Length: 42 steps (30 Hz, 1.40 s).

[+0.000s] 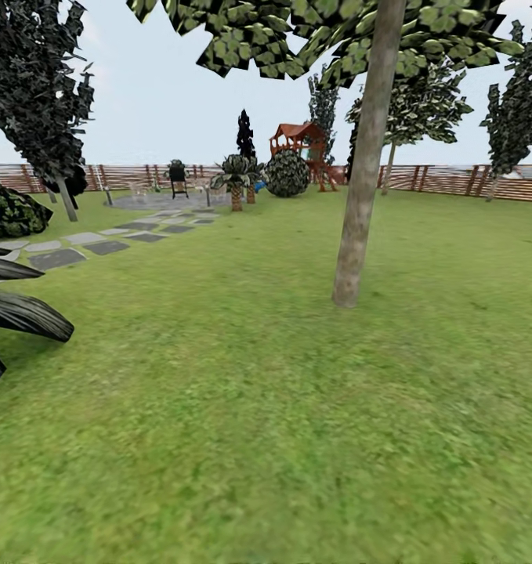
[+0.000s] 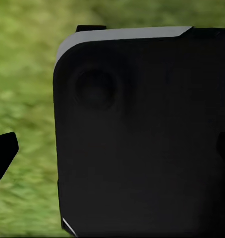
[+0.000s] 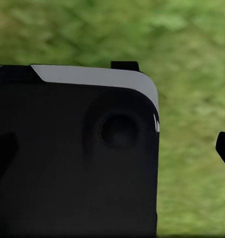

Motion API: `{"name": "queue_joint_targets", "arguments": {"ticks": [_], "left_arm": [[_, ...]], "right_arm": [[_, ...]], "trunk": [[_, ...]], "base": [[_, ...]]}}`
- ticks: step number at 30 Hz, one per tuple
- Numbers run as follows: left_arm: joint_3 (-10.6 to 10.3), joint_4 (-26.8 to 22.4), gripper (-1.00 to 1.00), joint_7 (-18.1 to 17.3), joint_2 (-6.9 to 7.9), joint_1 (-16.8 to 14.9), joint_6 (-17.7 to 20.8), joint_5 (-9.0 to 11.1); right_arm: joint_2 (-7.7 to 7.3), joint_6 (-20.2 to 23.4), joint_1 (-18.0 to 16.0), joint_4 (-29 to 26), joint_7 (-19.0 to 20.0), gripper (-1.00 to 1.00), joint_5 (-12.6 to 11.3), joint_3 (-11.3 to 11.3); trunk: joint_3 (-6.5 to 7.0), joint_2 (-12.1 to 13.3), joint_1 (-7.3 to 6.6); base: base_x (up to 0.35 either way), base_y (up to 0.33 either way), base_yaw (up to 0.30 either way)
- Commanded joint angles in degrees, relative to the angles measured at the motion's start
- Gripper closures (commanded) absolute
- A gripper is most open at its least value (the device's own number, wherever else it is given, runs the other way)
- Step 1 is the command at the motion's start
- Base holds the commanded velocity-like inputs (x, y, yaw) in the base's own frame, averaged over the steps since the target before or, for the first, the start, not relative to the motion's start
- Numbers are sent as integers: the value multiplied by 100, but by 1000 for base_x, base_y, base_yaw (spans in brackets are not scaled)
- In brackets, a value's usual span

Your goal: Take the three Easter eggs out of the wicker basket on the lawn in the garden, then place them on the lawn next to a single tree (choose any tree) so that all three eggs are next to the same tree and none are left in the basket.

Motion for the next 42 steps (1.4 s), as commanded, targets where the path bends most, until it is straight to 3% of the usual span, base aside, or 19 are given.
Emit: {"name": "queue_joint_targets", "arguments": {"ticks": [1,8,9,37,42], "left_arm": [[6,7,-100,-6,-1,-2,-17,7],[2,-3,-100,-6,-12,-2,-15,10],[8,1,-100,-8,-82,-2,-15,13],[19,23,-100,-6,-81,-2,-15,22],[157,26,-100,-6,-81,-2,-15,22]], "right_arm": [[0,-17,-3,2,-12,-100,3,5],[-5,-32,-4,-2,21,-100,27,46],[9,-24,-4,13,-11,-100,32,51],[7,-25,-4,14,-26,-100,32,51],[6,-31,-5,6,-32,-100,32,51]], "trunk": [[-15,-3,0],[-35,-3,0],[-43,-3,0],[-257,-3,0],[-302,-3,0]], "base": [[0,0,0],[0,0,0],[0,0,89],[0,0,152],[0,0,84]]}}
